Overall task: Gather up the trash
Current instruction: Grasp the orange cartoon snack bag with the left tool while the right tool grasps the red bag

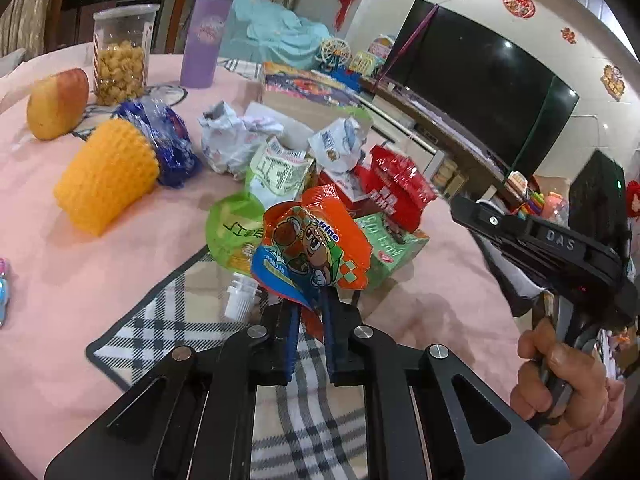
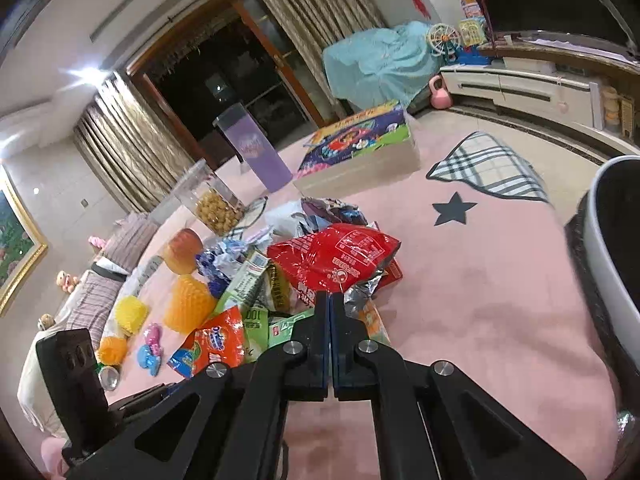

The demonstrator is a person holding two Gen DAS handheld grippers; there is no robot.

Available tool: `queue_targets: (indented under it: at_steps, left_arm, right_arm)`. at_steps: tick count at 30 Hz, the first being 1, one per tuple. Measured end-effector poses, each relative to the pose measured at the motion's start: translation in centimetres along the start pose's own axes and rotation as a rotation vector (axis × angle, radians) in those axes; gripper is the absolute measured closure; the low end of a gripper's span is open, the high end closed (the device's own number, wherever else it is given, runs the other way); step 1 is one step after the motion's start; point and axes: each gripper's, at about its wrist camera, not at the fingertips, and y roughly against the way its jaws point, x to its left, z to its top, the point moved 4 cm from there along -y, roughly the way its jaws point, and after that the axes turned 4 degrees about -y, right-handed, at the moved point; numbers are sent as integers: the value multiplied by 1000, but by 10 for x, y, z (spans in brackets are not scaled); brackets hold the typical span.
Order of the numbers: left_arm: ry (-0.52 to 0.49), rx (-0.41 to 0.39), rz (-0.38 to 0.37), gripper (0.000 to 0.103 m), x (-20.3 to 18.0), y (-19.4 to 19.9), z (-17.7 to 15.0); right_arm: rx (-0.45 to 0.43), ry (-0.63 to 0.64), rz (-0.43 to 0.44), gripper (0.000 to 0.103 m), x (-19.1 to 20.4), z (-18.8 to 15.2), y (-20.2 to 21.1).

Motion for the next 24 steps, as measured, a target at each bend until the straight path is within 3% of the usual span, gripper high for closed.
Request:
queue_targets:
  at_steps: [3,7,8,9,11,16,17,18,20,24]
  left_arm:
    - [-21,-17,3,94,-5,9,-1]
    - [-10,-25,-2,94,-6,17,-5]
    - [-10,-27,2,94,-5,18,-7]
    - [-10,-29,6,94,-4,19,-7]
    - [-2,-29,9,94,-2,22,-9]
    - [-4,-26,18,94,0,25,-11]
    - [-3,-25,19,94,1,25,-11]
    - [-1,-23,20,94,1,24,-11]
    - [-1,-20,21,94,1,24,-11]
    - [-7,-25,17,94,-1,25,-8]
  right_arm:
    - [-16,-4,-4,103,-1,-3,15]
    - [17,-34,-13,92,-8,-2,9]
    - [22,-41,-18,77,-10,-1,3]
    - [25,-41,-15,52,-9,-1,-1]
    - [21,-17,-11,35,-3,1,-13]
    - [25,52,-31,36,12,6,-41]
    - [27,71,-39,43,15,7,-47]
    - [37,85,-44,66,17,6,-51]
    - [58,99,-40,97,19,5,-58]
    - [18,93,-24,102,16,4,-41]
